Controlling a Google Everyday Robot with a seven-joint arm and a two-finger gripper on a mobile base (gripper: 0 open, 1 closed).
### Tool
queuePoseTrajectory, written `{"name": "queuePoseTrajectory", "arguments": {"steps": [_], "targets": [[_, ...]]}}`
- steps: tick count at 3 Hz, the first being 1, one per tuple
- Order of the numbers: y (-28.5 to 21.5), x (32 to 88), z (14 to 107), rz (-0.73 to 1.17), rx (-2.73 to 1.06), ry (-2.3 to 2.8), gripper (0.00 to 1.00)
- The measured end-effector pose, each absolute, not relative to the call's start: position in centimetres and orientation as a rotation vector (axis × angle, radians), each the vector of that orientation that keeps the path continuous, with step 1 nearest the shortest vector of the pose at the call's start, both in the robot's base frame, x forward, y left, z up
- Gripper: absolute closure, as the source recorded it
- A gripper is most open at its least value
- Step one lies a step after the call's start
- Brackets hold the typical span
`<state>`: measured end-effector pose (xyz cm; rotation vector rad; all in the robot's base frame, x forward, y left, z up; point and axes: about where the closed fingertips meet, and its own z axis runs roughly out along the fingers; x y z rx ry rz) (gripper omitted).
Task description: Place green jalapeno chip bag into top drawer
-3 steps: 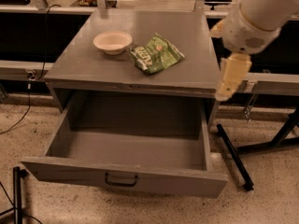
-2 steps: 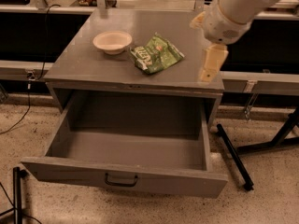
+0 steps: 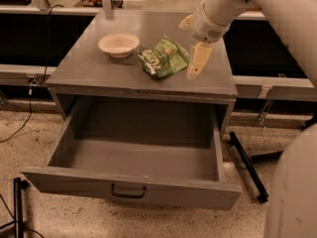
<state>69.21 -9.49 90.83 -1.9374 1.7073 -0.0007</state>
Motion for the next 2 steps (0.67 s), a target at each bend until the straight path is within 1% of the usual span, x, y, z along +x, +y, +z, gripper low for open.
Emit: {"name": "queuePoseTrajectory", "arguments": {"steps": [1,2], "targets": [[-7.2,71.9,88.6,0.059,-1.922,1.682,0.0],[-4.7,73.1,86.2,0.1,-1.947,1.672,0.16]]}}
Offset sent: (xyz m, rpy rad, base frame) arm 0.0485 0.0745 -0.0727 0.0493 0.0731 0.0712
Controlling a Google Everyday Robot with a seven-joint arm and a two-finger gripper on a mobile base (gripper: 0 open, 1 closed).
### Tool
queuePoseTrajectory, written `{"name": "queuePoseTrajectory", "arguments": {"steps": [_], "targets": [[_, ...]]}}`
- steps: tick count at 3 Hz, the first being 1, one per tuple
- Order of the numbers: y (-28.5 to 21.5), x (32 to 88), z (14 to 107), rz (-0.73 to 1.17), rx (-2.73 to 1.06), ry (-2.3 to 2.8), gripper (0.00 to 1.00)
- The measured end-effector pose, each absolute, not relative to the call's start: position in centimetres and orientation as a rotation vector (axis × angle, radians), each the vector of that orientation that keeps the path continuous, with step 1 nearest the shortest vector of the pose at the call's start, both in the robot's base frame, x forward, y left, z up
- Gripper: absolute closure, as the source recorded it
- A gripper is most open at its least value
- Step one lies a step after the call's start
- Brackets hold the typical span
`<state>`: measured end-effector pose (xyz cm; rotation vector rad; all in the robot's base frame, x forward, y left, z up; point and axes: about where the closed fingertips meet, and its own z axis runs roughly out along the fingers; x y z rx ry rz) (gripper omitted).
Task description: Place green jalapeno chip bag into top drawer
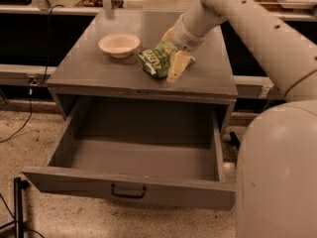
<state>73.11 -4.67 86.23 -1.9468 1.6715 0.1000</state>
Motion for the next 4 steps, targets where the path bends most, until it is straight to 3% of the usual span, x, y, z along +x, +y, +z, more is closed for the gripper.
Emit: {"name": "queuePoseTrajectory", "arguments": {"steps": [2,3,4], "targets": [[-2.7,72.5,84.6,0.168,-1.987,1.637,0.68],[-2.0,70.6,88.9,0.165,-1.978,1.516,0.92],[-2.0,66.6,95.4,0.196,-1.931,1.382,1.0]]}}
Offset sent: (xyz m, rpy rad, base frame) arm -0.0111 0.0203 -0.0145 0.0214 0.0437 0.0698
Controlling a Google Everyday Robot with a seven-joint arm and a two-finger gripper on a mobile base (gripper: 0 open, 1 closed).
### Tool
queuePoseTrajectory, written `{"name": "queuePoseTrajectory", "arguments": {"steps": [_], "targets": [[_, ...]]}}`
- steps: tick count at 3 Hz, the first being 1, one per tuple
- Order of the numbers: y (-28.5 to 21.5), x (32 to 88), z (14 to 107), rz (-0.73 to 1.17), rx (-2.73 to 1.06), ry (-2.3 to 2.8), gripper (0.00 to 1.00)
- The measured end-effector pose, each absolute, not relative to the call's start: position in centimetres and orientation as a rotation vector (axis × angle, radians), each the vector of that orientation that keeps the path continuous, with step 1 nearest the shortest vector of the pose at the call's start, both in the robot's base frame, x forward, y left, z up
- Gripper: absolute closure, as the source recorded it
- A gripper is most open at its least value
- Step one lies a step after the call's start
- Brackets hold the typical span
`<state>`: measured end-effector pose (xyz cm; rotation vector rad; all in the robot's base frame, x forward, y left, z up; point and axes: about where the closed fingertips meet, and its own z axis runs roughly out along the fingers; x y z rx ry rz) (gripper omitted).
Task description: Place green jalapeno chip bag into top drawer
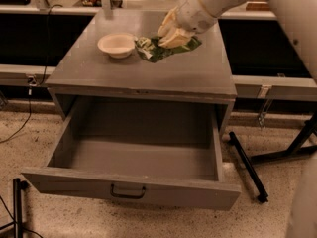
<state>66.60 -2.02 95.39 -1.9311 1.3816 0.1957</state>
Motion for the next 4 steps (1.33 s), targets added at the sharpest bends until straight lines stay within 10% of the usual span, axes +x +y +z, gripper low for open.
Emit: {"name": "queuePoseTrajectory", "arguments": {"steps": [1,4], "targets": [[0.6,59.5,97.1,0.467,-1.845,1.351,1.0],[1.8,57.5,93.1,0.465,-1.62,1.475,1.0]]}}
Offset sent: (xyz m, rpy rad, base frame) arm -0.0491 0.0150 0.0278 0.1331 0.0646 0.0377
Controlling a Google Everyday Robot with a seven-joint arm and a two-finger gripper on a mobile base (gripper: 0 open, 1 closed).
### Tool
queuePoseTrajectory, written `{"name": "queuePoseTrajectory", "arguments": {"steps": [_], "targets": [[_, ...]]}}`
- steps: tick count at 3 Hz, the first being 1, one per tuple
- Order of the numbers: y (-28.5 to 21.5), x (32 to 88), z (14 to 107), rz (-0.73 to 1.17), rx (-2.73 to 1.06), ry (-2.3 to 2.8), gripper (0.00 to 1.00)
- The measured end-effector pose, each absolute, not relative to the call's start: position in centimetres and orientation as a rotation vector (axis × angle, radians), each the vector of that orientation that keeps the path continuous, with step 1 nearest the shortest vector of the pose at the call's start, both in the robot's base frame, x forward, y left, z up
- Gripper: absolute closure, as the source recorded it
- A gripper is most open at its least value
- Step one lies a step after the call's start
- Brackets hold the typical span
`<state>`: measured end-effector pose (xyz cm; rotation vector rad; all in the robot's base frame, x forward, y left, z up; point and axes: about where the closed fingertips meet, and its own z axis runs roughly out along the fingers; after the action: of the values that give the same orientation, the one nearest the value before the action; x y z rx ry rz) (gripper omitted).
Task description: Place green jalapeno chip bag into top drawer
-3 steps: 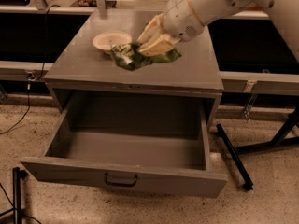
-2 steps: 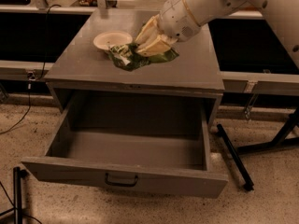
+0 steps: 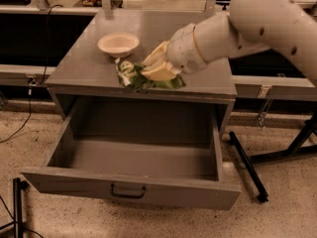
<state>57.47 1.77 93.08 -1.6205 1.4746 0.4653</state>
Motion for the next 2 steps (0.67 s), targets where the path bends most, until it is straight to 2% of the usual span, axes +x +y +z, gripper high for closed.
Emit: {"name": "queuePoseTrajectory", "arguments": {"steps": [2], "targets": [[4.1,55.5,85.5,0.5,-1.49,1.593,1.0]]}}
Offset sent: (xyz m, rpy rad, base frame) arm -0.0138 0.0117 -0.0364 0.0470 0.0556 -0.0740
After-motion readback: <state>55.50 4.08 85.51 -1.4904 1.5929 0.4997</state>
